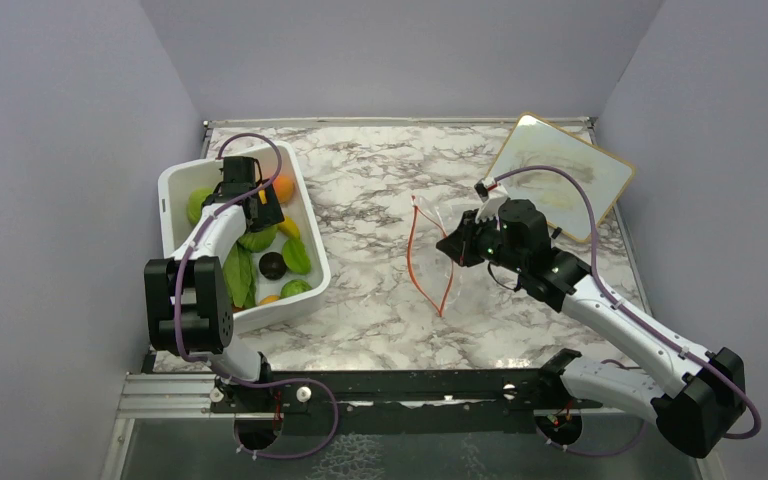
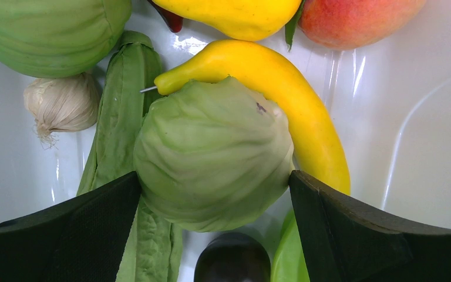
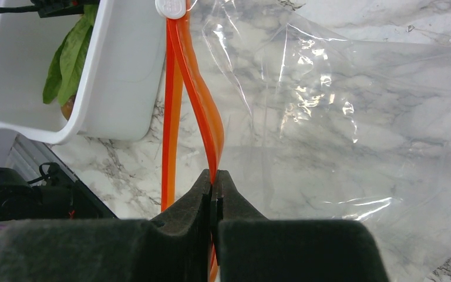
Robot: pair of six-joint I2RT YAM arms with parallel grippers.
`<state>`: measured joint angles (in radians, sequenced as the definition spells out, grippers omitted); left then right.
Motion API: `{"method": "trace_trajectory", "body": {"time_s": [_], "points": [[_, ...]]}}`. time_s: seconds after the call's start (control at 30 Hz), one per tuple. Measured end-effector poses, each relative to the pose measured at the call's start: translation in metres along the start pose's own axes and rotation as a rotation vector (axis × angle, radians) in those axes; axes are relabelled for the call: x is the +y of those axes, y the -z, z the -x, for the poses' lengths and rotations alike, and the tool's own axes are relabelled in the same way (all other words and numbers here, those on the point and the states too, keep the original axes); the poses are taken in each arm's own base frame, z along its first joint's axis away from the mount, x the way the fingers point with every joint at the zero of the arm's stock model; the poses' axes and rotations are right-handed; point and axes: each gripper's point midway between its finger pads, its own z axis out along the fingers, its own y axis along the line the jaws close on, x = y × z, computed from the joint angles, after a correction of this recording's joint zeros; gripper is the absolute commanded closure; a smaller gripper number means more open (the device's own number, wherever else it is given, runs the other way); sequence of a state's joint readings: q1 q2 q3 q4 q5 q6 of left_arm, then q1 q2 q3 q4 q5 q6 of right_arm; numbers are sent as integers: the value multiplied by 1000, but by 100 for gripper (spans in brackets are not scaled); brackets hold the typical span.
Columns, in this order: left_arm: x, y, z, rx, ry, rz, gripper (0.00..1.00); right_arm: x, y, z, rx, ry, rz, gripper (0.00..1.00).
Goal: Place the food in the zip-top bag and seal the zipper
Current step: Pick up the fake vegetable from the bin.
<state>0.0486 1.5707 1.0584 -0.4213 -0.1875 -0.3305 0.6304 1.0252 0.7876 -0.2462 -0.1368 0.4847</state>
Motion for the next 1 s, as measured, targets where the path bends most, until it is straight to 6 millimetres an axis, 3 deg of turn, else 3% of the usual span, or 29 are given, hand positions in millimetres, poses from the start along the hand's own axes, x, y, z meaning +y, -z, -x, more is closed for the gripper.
{"method": "trace_trajectory", "body": {"time_s": [0.13, 0.27, 0.47, 0.77, 1.0], "points": [[-1, 0, 0, 1, -1, -3, 13, 1, 0, -1, 3, 0, 8, 99], [0, 0, 0, 2, -3, -3, 31, 1, 0, -2, 7, -1, 9, 99], [0, 3, 1, -3, 3, -8, 46, 1, 0, -3, 9, -1, 8, 99], [-4, 26, 3, -33, 38, -55, 48, 4, 0, -6, 24, -12, 28, 99], [-2, 62, 15, -129, 60, -92, 54, 8, 0, -7, 31, -22, 43, 99]]}}
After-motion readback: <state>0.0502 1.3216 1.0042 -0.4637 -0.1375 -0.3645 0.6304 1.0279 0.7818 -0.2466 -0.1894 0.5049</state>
